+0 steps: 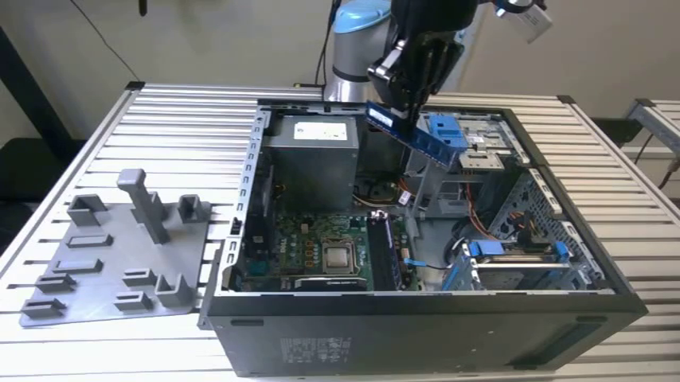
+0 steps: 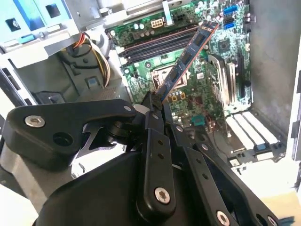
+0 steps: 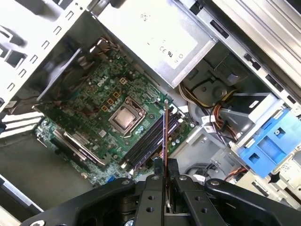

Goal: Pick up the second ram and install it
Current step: 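Insert the second ram into the second slot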

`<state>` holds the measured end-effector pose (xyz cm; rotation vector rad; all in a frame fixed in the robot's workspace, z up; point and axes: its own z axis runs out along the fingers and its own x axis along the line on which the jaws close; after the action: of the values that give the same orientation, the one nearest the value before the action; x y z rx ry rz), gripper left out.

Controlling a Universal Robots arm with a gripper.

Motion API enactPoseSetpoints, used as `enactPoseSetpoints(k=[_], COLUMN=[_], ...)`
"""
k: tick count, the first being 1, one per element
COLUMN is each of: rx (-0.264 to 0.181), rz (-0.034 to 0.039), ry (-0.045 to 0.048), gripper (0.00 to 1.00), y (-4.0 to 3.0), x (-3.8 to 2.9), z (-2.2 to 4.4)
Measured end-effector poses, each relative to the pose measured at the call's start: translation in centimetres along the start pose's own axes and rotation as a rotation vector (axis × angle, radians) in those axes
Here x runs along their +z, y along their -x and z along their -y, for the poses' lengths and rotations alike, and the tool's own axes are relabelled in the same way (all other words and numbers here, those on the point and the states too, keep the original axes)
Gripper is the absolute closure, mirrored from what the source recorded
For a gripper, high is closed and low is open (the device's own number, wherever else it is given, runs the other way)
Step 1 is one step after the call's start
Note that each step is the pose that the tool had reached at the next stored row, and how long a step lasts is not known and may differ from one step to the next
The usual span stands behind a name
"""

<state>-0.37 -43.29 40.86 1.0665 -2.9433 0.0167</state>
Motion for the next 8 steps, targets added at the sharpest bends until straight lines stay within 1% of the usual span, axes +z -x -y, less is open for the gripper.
enactPoseSetpoints(k=[8], rx=[0.096], rz=[-0.0007], ry=[0.0014], gripper=[0.86], y=[0.01], x=[0.08], z=[0.01])
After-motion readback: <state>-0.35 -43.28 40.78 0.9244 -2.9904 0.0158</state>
